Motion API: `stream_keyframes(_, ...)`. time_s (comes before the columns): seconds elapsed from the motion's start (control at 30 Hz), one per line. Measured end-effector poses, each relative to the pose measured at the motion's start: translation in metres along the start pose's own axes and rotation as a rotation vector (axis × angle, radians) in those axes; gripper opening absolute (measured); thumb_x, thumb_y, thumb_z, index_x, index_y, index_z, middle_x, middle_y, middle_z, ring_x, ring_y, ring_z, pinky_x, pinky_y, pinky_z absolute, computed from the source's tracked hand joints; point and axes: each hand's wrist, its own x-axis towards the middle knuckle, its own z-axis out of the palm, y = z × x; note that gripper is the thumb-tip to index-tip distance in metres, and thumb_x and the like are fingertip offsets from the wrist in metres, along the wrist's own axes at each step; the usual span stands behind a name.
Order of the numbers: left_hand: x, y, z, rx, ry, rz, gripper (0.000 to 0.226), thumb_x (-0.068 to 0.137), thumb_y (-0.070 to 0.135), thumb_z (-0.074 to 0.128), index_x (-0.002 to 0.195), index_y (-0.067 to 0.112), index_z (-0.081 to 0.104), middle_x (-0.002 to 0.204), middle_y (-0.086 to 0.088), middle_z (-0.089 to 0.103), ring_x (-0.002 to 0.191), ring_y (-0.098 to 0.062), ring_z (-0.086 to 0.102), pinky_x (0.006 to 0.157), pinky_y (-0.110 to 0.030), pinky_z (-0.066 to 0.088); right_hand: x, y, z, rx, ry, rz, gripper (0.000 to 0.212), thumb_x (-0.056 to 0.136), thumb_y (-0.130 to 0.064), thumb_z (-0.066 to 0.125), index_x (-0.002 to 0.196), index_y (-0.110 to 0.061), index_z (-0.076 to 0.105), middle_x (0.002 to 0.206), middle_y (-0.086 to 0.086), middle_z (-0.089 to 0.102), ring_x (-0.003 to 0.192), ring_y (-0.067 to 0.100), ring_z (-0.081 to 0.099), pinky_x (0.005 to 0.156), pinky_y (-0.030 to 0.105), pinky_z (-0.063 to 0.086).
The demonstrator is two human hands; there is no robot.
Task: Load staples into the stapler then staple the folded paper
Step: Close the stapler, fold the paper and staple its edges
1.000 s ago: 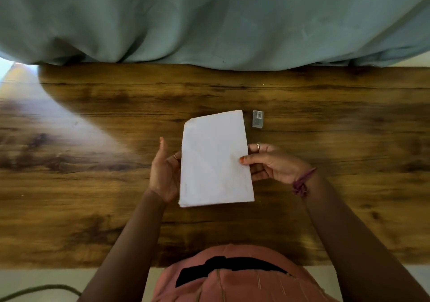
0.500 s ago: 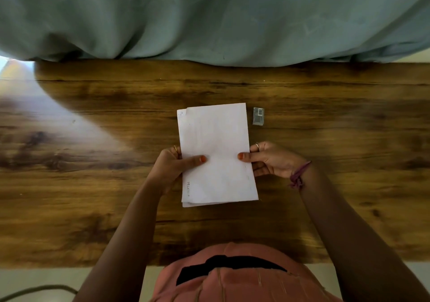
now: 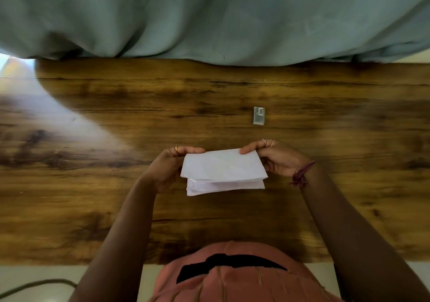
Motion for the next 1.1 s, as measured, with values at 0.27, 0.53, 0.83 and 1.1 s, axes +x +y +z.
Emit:
stream_keyframes(0.27, 0.005, -0.007, -0.001, -0.094, 0.002, -0.015, 0.041, 0.095, 0.005, 0.043, 0.081, 0.020, 0.078, 0.091, -0.002, 0.075, 0.077, -0.015, 0.071, 0.058, -0.026, 0.057, 0.002, 0.008, 0.000, -0.007, -0.029, -0.015, 0.055, 0.095, 0.007, 0.036, 0.064, -0.017, 0.074, 0.085, 0.002, 0.075, 0.078, 0.015, 0.071, 0.059, 0.021, 0.058)
stream_keyframes(0.53, 0.006, -0.009, -0.002, -0.081, 0.023, 0.009, 0.037, 0.093, 0.004, 0.046, 0.083, 0.021, 0.077, 0.091, -0.003, 0.074, 0.076, -0.017, 0.069, 0.058, -0.028, 0.056, -0.002, 0.009, -0.001, 0.101, -0.071, -0.085, 0.046, 0.099, -0.007, 0.033, 0.072, -0.019, 0.068, 0.081, -0.001, 0.072, 0.073, 0.012, 0.070, 0.049, 0.018, 0.053)
stream_keyframes(0.83, 0.004, -0.010, -0.002, -0.042, 0.050, 0.015, 0.041, 0.095, 0.002, 0.044, 0.082, 0.022, 0.077, 0.093, -0.004, 0.073, 0.082, -0.020, 0.066, 0.066, -0.032, 0.055, -0.002, 0.009, 0.003, -0.007, -0.057, -0.124, 0.017, 0.071, -0.018, 0.073, 0.085, -0.020, 0.065, 0.085, -0.005, 0.070, 0.079, 0.010, 0.069, 0.053, 0.019, 0.053)
stream_keyframes(1.1, 0.002, -0.009, 0.004, -0.042, 0.121, 0.014, 0.040, 0.098, 0.007, 0.043, 0.084, 0.025, 0.076, 0.095, -0.003, 0.073, 0.079, -0.018, 0.069, 0.057, -0.031, 0.057, -0.001, 0.010, 0.010, -0.023, 0.031, -0.128, 0.053, 0.061, -0.011, 0.081, 0.107, -0.023, 0.058, 0.103, 0.003, 0.073, 0.096, 0.021, 0.070, 0.065, 0.030, 0.057)
